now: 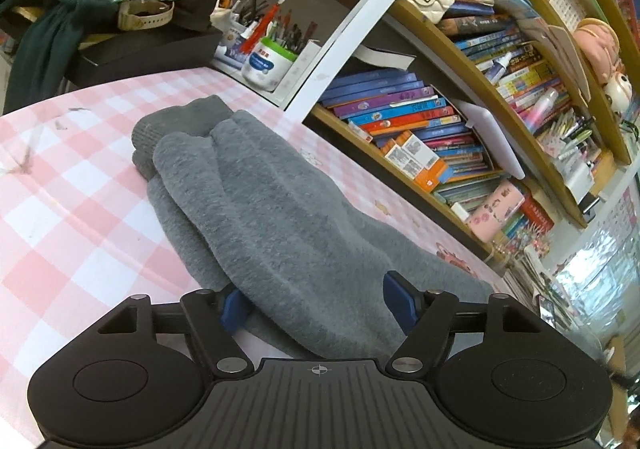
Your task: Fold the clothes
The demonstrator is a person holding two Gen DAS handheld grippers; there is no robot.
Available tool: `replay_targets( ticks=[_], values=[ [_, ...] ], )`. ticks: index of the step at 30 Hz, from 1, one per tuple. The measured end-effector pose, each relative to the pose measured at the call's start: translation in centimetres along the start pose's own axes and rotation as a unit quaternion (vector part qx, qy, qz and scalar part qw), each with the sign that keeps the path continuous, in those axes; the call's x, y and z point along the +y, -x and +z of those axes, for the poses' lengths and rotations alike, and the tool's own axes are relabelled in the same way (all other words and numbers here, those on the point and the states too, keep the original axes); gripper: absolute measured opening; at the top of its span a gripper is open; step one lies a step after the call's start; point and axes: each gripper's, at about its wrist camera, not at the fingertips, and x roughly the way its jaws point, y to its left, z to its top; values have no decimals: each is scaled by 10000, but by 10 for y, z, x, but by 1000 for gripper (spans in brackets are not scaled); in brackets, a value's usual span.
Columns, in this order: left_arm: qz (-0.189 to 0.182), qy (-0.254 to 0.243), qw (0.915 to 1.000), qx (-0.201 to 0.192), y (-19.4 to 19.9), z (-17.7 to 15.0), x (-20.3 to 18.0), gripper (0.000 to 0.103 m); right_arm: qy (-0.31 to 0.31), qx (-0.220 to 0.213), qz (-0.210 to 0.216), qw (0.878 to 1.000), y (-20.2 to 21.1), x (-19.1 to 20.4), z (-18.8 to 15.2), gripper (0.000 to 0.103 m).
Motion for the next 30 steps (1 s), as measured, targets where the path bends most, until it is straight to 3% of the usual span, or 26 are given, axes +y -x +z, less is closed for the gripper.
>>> replay_targets(
  ticks=[2,5,6,8,13,16,18,19,20,22,26,28,30],
  values=[
    [-17,-1,10000,-17,0,-1,1,72,349,108,-253,9990,-7,8,-3,29],
    [-27,22,10000,-9,0,0,0,73,366,1148,-504,9914,-45,0,-25,36],
    [-21,29,10000,-5,1,0,0,73,261,1312,-542,9895,-51,-5,-32,40],
    [34,44,10000,-18,3,1,0,74,75,1239,-605,9904,-49,-13,-37,53],
    [266,57,9996,-88,6,3,-1,79,479,496,-850,9940,-35,-1,-23,60],
    [417,162,9989,-110,7,3,2,78,773,155,-551,9954,-38,20,-15,60],
    [623,361,9972,-210,9,5,6,75,888,32,-263,9957,-46,32,-13,57],
    [696,472,9961,-250,10,6,9,74,943,4,-122,9955,-52,41,-13,51],
    [723,616,9951,-282,11,8,12,74,988,-26,-21,9951,-59,49,-13,34],
    [728,923,9925,-332,11,12,18,66,1040,-19,114,9945,-72,62,-16,20],
    [834,1397,9857,-433,1,21,28,46,867,292,479,9947,-91,78,-21,17],
    [863,1479,9842,-445,-5,24,32,26,788,491,543,9942,-98,80,-27,17],
    [763,1385,9863,-481,-8,26,30,13,692,709,613,9932,-105,78,-34,17]
  ],
)
